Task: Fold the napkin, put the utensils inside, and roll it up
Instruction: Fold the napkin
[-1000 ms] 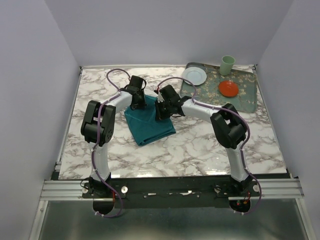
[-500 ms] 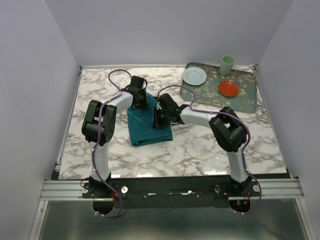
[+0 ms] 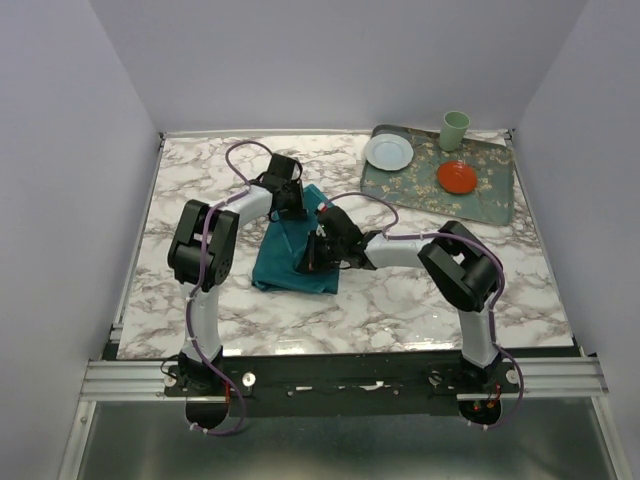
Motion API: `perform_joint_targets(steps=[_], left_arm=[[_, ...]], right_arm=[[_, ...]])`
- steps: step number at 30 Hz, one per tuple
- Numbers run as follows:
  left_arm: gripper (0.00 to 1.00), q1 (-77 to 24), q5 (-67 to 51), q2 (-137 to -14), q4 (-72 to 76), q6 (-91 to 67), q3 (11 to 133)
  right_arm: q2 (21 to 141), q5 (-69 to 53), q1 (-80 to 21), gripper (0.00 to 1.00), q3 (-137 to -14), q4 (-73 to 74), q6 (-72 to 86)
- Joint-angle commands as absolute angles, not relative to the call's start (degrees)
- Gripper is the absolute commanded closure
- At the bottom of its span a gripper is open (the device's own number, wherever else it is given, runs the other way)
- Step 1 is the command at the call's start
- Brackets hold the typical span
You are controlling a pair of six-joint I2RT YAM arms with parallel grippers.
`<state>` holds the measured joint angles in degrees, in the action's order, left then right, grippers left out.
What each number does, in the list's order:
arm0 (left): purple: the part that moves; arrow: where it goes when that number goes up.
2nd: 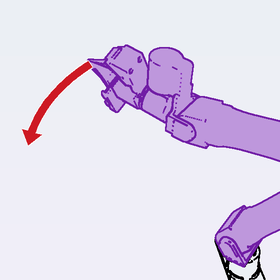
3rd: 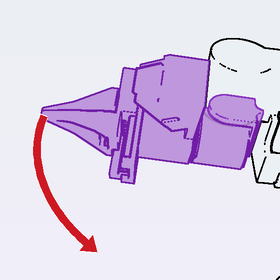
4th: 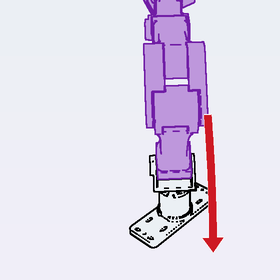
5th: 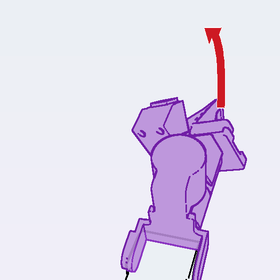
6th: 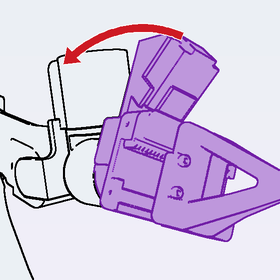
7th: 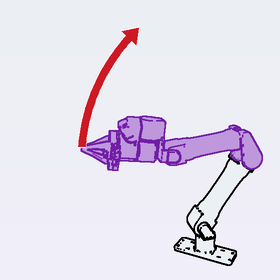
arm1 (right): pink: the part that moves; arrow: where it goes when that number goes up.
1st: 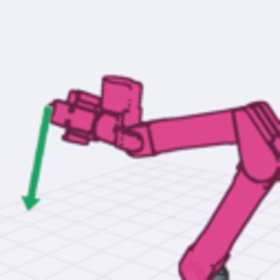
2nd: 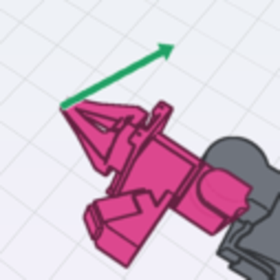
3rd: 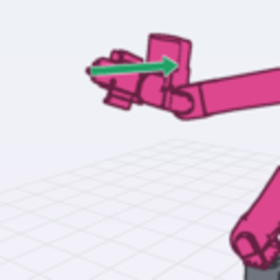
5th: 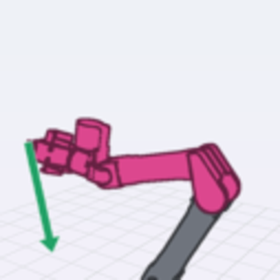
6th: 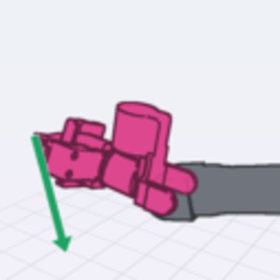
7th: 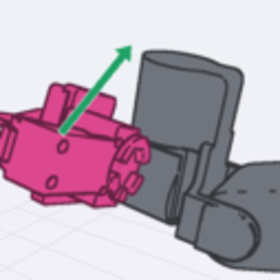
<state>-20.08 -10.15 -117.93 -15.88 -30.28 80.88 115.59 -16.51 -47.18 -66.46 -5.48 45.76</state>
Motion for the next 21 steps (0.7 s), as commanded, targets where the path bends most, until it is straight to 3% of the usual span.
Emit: perform_joint_targets(steps=[1, 5, 9, 14, 15, 18, 21], left_arm=[[1.0, -20.9, -8.3, -117.3, -17.2, -30.2, 78.4], [1.0, -20.8, -6.3, -115.0, -20.2, -28.4, 80.9], [1.0, -20.5, -6.2, -112.9, -22.3, -27.8, 83.1], [0.82, -19.3, -8.0, -106.5, -22.3, -28.0, 81.2], [0.76, -18.8, -8.9, -105.2, -22.2, -27.9, 80.4], [0.72, -17.8, -9.8, -99.2, -22.1, -28.0, 76.2], [0.67, -15.6, -12.4, -91.6, -21.7, -30.1, 69.3]], right_arm=[[116.5, -16.5, -47.0, 0.86, -68.7, -2.3, 43.5], [115.3, -16.9, -44.0, 0.84, -71.6, 1.6, 36.8], [112.3, -15.3, -43.9, 0.71, -74.8, 6.5, 29.9], [107.7, -15.7, -43.3, 0.55, -75.7, 11.7, 25.9], [106.7, -16.3, -43.3, 0.47, -74.9, 13.2, 25.4], [102.3, -20.0, -43.3, 0.3, -69.8, 14.2, 26.1], [97.5, -23.8, -43.8, 0.21, -64.0, 14.0, 29.1]])
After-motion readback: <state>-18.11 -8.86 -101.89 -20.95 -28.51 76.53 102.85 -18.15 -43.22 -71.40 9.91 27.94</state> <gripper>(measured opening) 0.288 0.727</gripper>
